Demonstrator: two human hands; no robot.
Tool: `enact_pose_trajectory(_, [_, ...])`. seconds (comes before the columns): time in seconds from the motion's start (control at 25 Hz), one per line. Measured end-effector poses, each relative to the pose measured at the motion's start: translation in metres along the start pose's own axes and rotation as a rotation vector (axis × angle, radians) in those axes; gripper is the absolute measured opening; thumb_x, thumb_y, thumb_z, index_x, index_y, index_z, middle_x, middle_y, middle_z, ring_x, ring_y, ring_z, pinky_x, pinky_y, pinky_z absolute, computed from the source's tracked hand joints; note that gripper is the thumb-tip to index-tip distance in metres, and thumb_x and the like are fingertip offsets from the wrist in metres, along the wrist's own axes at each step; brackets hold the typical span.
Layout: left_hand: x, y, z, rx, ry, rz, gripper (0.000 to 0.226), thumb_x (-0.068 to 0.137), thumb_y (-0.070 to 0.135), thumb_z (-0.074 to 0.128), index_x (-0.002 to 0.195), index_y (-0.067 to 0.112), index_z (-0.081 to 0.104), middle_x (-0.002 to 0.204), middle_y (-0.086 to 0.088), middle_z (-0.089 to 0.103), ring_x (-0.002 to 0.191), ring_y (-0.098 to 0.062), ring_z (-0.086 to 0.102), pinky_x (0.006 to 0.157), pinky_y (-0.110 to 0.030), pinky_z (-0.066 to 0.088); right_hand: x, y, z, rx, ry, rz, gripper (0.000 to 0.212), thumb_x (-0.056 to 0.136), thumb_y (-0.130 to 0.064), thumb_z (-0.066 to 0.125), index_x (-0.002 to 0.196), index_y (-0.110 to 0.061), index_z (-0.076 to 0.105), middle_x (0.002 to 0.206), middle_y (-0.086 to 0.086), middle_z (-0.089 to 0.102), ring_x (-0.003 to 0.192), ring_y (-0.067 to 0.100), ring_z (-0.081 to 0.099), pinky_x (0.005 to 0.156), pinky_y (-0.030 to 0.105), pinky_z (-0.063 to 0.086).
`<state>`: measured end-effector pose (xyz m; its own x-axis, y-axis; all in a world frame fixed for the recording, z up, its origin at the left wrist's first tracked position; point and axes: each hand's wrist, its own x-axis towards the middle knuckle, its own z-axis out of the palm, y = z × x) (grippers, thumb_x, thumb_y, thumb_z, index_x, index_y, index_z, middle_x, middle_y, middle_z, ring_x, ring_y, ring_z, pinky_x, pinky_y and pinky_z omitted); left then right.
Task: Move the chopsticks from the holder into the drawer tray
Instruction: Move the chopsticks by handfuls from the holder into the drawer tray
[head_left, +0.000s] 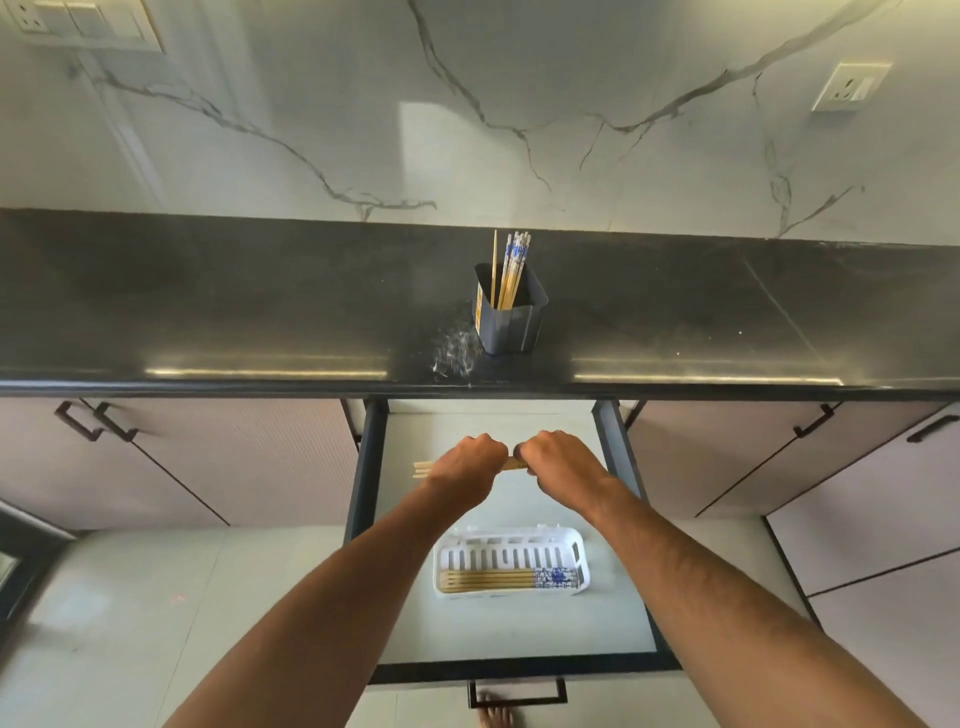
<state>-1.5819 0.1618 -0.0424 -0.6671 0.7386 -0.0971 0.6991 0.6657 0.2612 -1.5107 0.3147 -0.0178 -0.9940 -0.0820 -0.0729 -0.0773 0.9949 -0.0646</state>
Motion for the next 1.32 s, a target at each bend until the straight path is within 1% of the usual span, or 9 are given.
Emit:
enact_pose_trajectory(0.08, [-0.005, 0.003, 0.015, 0.006, -0.018, 0.01, 0.013, 0.095, 0.002, 0.057, 0.103, 0.01, 0.062, 0.095, -0.011, 0.063, 0.083, -0.028, 0.064, 0.072, -0.039, 0.058, -0.007, 0.0, 0.013, 0.003, -0.033, 0.038, 0.019, 0.092, -0.005, 0.066, 0.108, -0.012, 0.073, 0.089, 0.01, 0.073, 0.073, 0.021, 0.069, 0.071, 0.025, 0.054])
enact_pose_trajectory(0.2, [-0.017, 0.005, 0.036, 0.037, -0.025, -0.013, 0.02, 0.089, -0.006, 0.053, 0.099, 0.011, 0.059, 0.092, -0.012, 0.064, 0.082, -0.034, 0.064, 0.067, -0.043, 0.054, -0.022, 0.005, 0.029, 0.021, -0.074, 0.1, 0.017, 0.091, 0.001, 0.062, 0.096, -0.011, 0.073, 0.081, 0.011, 0.071, 0.068, 0.023, 0.065, 0.066, 0.028, 0.053])
enact_pose_trajectory(0.32, [-0.034, 0.002, 0.064, 0.091, -0.089, -0.021, 0.026, 0.082, -0.012, 0.052, 0.096, 0.008, 0.06, 0.092, -0.015, 0.066, 0.085, -0.038, 0.065, 0.067, -0.041, 0.05, -0.04, 0.008, 0.054, 0.029, -0.141, 0.123, 0.023, 0.083, 0.012, 0.057, 0.079, -0.009, 0.067, 0.074, 0.014, 0.069, 0.059, 0.023, 0.054, 0.057, 0.028, 0.038])
enact_pose_trajectory(0.44, [-0.048, -0.001, 0.096, 0.108, -0.139, 0.001, 0.022, 0.086, -0.006, 0.05, 0.098, 0.009, 0.062, 0.098, -0.015, 0.067, 0.091, -0.038, 0.066, 0.071, -0.041, 0.049, -0.051, 0.007, 0.088, 0.005, -0.22, 0.092, 0.026, 0.08, 0.013, 0.056, 0.089, -0.007, 0.069, 0.085, 0.015, 0.071, 0.076, 0.03, 0.068, 0.063, 0.032, 0.049])
enact_pose_trajectory(0.6, [-0.057, -0.002, 0.13, 0.058, -0.17, -0.019, 0.022, 0.093, 0.0, 0.046, 0.104, 0.011, 0.063, 0.1, -0.013, 0.069, 0.094, -0.035, 0.067, 0.075, -0.041, 0.051, -0.056, 0.011, 0.128, 0.023, -0.25, 0.054, 0.023, 0.088, 0.005, 0.056, 0.099, -0.01, 0.069, 0.094, 0.011, 0.072, 0.089, 0.028, 0.07, 0.076, 0.034, 0.053])
enact_pose_trajectory(0.76, [-0.054, -0.005, 0.155, 0.015, -0.163, -0.051, 0.025, 0.093, -0.002, 0.044, 0.103, 0.007, 0.065, 0.101, -0.015, 0.068, 0.095, -0.034, 0.066, 0.073, -0.039, 0.05, -0.052, 0.014, 0.155, 0.063, -0.277, 0.044, 0.023, 0.088, 0.006, 0.058, 0.099, -0.011, 0.068, 0.095, 0.009, 0.073, 0.089, 0.024, 0.07, 0.078, 0.033, 0.056])
enact_pose_trajectory(1.0, [-0.037, -0.009, 0.172, 0.026, -0.176, -0.082, 0.028, 0.092, -0.001, 0.047, 0.109, 0.01, 0.066, 0.111, -0.01, 0.063, 0.104, -0.027, 0.063, 0.082, -0.038, 0.051, -0.048, 0.02, 0.182, 0.083, -0.294, 0.071, 0.017, 0.088, -0.006, 0.066, 0.1, -0.016, 0.07, 0.098, 0.004, 0.075, 0.09, 0.019, 0.071, 0.081, 0.028, 0.054])
enact_pose_trajectory(1.2, [-0.037, -0.014, 0.182, 0.011, -0.193, -0.111, 0.031, 0.085, 0.0, 0.054, 0.113, 0.012, 0.059, 0.115, -0.007, 0.06, 0.106, -0.026, 0.06, 0.087, -0.035, 0.047, -0.048, 0.021, 0.185, 0.015, -0.269, 0.085, 0.018, 0.072, -0.011, 0.078, 0.088, -0.019, 0.074, 0.087, -0.001, 0.076, 0.08, 0.018, 0.072, 0.072, 0.028, 0.054])
enact_pose_trajectory(1.32, [-0.039, -0.017, 0.182, -0.008, -0.176, -0.134, 0.029, 0.085, 0.001, 0.053, 0.111, 0.013, 0.06, 0.115, -0.007, 0.061, 0.106, -0.026, 0.06, 0.087, -0.034, 0.046, -0.046, 0.024, 0.186, 0.015, -0.282, 0.074, 0.022, 0.071, -0.002, 0.069, 0.087, -0.017, 0.073, 0.085, 0.002, 0.074, 0.081, 0.022, 0.071, 0.073, 0.033, 0.053])
